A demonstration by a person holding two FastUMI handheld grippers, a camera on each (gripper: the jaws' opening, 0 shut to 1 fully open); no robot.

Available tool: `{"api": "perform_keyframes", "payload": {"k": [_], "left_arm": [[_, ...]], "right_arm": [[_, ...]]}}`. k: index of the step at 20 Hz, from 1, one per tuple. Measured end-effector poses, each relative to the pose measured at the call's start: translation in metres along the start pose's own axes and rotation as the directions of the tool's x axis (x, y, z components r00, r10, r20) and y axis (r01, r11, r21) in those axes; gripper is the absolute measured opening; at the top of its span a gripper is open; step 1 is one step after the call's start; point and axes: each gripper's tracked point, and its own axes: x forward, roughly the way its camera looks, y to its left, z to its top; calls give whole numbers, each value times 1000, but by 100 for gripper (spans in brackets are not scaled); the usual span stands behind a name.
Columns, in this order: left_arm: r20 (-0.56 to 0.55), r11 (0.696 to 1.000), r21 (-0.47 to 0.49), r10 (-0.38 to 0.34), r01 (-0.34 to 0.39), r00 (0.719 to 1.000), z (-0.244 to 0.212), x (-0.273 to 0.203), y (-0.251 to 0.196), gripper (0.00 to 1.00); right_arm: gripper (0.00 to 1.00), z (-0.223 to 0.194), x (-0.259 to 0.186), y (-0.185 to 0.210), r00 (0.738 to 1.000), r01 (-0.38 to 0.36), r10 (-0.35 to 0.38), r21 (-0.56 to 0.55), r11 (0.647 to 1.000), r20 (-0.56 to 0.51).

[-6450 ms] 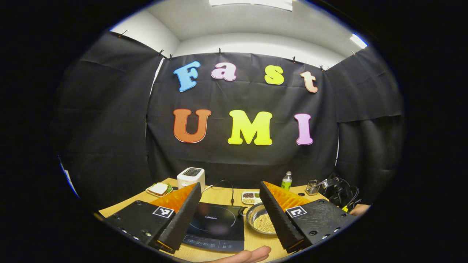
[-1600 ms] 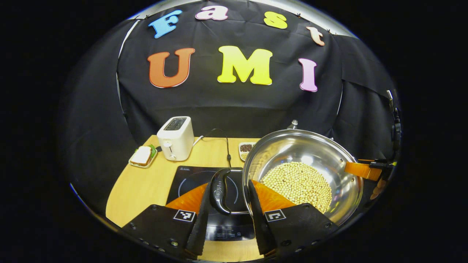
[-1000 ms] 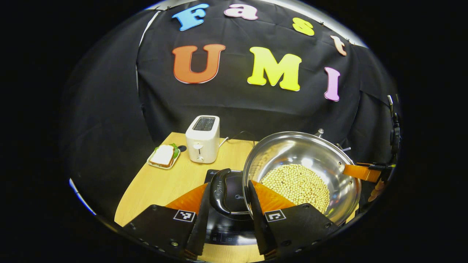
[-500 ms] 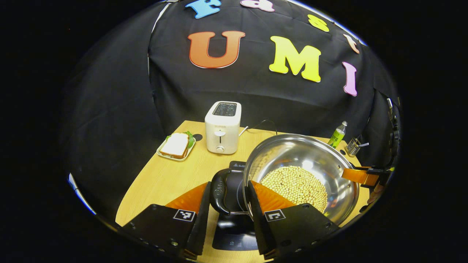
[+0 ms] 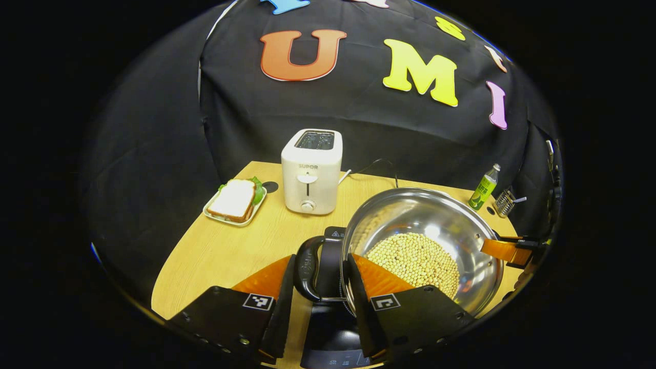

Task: First push the handle of the pot to place it horizontally, then grasp the pot with both hands and set it on the induction cooktop.

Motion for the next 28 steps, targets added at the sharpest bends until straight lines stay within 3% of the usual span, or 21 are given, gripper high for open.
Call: {"api": "perform_keyframes", "payload": {"k": [3,5,9,17,18,20,21,22,23,25,26,27,28], "left_arm": [[-13,1000,-25,-5,5,1000,-18,29,11,54],[41,997,-70,-27,30,999,-15,22,11,54],[54,999,-32,-19,21,998,-19,24,14,56],[28,998,-56,-16,18,999,-22,20,15,58],[21,998,-55,-14,15,1000,-24,18,14,48],[44,999,-35,0,1,999,-20,14,14,46],[66,1000,-24,10,-8,998,-16,11,15,62],[100,1000,-14,21,-19,995,-10,6,16,67],[143,999,4,35,-36,989,-1,2,17,90],[193,997,28,61,-68,979,5,-5,19,97],[199,995,38,79,-88,977,6,-9,20,96],[212,993,45,93,-105,973,8,-15,19,86],[227,992,52,104,-118,968,12,-19,18,96]], "right_arm": [[60,-7,11,3,999,-20,20,-5,1000,48],[60,-6,18,6,996,-40,37,35,999,82],[64,-5,18,6,994,-61,57,45,997,95],[63,-9,12,10,992,-55,47,61,997,118],[65,-10,12,10,992,-60,53,55,997,115],[68,-7,11,10,989,-82,75,47,996,130],[69,-7,10,8,987,-79,72,49,996,140],[74,-6,8,3,985,-79,69,55,995,155],[77,-2,5,3,980,-88,76,61,994,182],[82,5,-5,0,971,-100,85,56,993,223],[92,4,-11,1,969,-113,99,47,993,228],[95,6,-18,0,966,-116,102,43,992,238],[95,10,-26,-2,961,-120,107,37,992,257]]}}
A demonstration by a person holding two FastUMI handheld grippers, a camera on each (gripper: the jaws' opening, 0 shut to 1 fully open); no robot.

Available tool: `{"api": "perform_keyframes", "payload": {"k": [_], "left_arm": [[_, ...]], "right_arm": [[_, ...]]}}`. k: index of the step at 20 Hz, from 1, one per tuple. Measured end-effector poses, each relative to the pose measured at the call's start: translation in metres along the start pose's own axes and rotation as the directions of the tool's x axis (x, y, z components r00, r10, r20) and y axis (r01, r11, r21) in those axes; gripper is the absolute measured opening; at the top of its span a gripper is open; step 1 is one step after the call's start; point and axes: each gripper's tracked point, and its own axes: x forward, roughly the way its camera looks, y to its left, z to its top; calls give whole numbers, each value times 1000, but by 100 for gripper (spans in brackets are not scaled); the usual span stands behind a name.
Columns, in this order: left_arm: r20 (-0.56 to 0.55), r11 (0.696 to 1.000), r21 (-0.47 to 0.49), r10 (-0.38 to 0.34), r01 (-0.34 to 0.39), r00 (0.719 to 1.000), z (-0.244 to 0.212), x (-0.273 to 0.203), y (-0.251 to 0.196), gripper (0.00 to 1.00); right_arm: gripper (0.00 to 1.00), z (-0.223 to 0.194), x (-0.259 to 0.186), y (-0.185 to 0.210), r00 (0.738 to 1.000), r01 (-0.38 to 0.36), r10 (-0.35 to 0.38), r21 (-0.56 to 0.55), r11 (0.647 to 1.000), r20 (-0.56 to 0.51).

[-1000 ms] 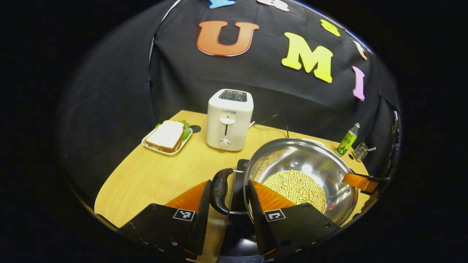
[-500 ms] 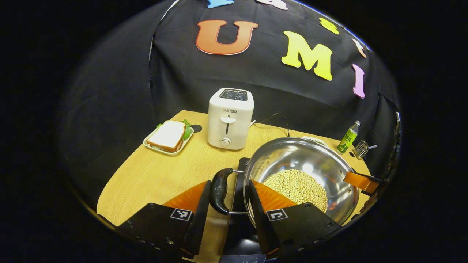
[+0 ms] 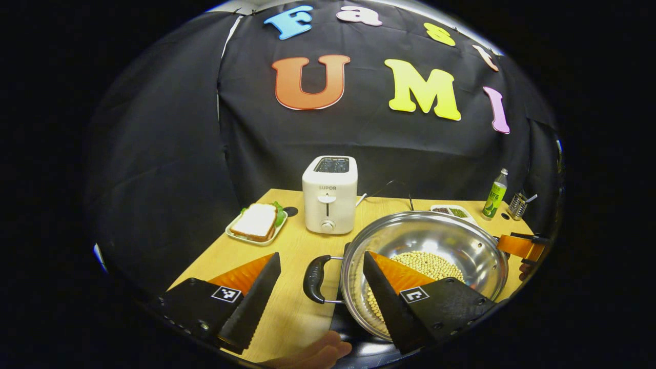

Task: First push the handle of the pot to place it horizontally, then grasp the pot with both hands and set it on the induction cooktop.

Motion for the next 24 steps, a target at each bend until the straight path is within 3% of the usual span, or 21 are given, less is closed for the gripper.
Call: {"api": "perform_keyframes", "payload": {"k": [6,10,17,21,24], "left_arm": [[80,999,48,-19,15,997,27,-47,-14,97],[152,999,-8,-45,47,987,58,-88,-40,97],[308,989,1,-144,151,941,124,-176,-98,97],[348,990,32,-137,135,927,148,-221,-122,97],[378,989,19,-141,144,915,157,-255,-143,96]], "right_arm": [[95,33,-58,-6,992,13,-6,-59,998,128],[95,57,-111,-19,975,50,-28,-93,994,221],[96,105,-216,-41,932,130,-77,-128,983,354],[96,130,-281,-61,899,211,-138,-135,968,415],[95,141,-335,-82,860,299,-209,-129,945,466]]}}
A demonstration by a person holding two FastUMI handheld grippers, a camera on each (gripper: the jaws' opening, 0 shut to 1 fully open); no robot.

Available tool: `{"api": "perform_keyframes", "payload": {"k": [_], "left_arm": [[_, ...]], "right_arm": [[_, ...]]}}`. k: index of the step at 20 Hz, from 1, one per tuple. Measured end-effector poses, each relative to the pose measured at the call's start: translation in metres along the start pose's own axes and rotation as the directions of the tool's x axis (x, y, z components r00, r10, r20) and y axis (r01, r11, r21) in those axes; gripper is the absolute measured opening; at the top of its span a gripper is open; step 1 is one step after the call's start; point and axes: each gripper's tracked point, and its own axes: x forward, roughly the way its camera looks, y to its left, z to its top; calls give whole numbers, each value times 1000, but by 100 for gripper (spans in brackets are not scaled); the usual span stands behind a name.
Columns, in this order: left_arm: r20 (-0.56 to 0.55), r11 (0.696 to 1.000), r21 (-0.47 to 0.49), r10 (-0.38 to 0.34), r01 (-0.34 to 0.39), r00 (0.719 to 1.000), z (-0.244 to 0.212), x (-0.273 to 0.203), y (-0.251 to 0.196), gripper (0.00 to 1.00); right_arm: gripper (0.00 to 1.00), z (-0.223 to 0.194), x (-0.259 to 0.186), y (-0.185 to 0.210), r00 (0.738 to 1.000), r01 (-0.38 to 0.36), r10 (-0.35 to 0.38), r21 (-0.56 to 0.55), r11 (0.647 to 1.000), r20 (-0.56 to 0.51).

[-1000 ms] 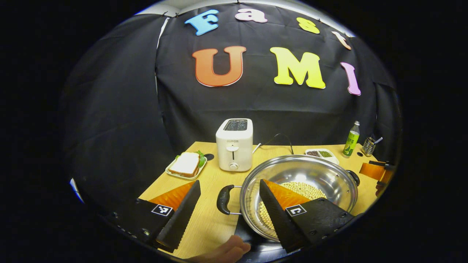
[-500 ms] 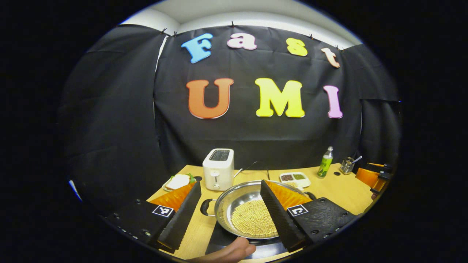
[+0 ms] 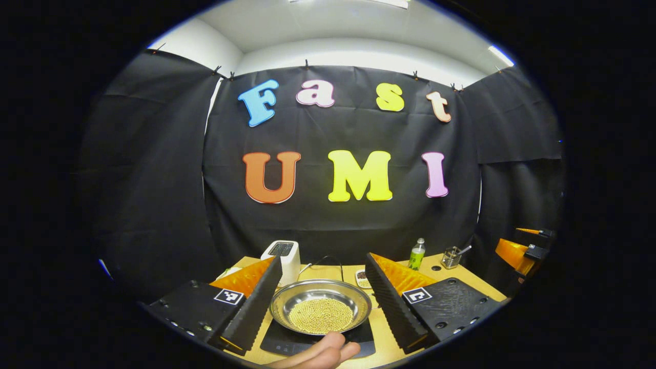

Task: First push the handle of the pot to place it horizontally, then grasp the pot with both hands and set it on the induction cooktop.

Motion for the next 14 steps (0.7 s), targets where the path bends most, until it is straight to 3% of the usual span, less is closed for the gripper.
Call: {"api": "perform_keyframes", "payload": {"k": [3,7,11,14], "left_arm": [[41,1000,-10,-23,24,999,11,-31,-22,96],[75,1000,-12,5,-5,997,0,-80,-28,96],[87,996,34,77,-80,993,-8,-116,-14,96],[91,995,16,99,-101,991,-7,-127,-13,96]], "right_arm": [[96,19,-42,-20,999,30,-31,32,999,32],[96,28,-88,-40,996,32,-36,49,998,80],[96,34,-120,-53,991,76,-81,44,996,108],[96,39,-135,-37,992,25,-29,34,999,126]]}}
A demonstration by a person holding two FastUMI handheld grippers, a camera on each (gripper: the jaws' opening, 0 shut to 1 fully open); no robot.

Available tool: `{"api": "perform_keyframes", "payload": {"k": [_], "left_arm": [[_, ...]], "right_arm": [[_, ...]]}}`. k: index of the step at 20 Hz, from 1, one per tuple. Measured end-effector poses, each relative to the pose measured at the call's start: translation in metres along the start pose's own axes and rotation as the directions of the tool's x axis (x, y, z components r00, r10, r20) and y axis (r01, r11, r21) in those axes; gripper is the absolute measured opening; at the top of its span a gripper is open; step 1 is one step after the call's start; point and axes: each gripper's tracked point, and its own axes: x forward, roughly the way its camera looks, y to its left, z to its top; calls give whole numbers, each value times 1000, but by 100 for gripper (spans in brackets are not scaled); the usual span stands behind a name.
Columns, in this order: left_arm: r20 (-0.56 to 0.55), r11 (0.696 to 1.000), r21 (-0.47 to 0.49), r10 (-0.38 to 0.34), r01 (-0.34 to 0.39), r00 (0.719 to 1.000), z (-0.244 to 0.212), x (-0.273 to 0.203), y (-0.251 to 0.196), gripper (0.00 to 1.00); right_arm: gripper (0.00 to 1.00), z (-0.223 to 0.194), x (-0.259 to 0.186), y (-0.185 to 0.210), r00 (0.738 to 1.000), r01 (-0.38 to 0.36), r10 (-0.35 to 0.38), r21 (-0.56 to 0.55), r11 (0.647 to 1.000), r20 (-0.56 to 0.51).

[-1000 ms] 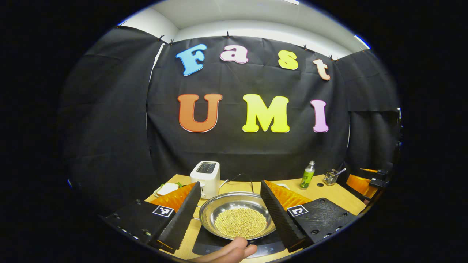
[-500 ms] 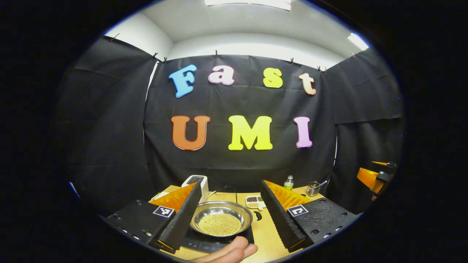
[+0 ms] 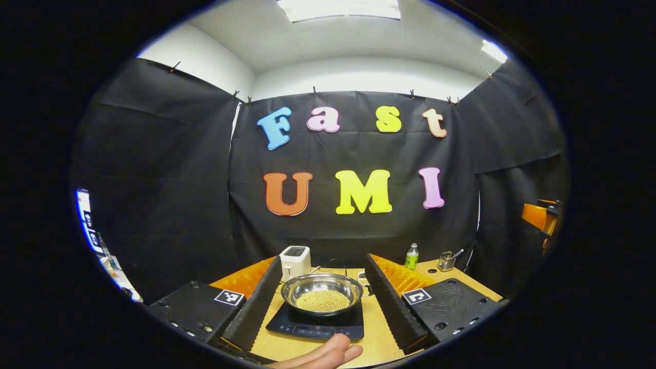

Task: First push the handle of the pot to place it horizontally, then grasp the pot with both hands and set it on the induction cooktop.

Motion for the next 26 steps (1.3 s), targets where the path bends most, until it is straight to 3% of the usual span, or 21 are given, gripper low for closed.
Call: {"api": "perform_keyframes", "payload": {"k": [2,5,9,21,26], "left_arm": [[-6,1000,-12,-17,17,1000,0,-3,-6,96],[4,999,-11,-39,39,999,3,-4,-12,96],[18,993,-17,-121,121,993,6,-5,-35,97],[4,994,30,-106,106,994,-10,-10,-39,97],[6,994,8,-111,111,994,-15,-12,-40,97]], "right_arm": [[100,-2,-3,2,1000,-26,26,-8,1000,1],[96,-9,-5,-7,1000,-1,1,-26,1000,-3],[96,-12,-9,-17,1000,22,-22,-11,1000,8],[96,-29,-13,-27,1000,17,-17,35,999,-4],[96,-28,-19,-23,1000,1,-1,33,999,7]]}}
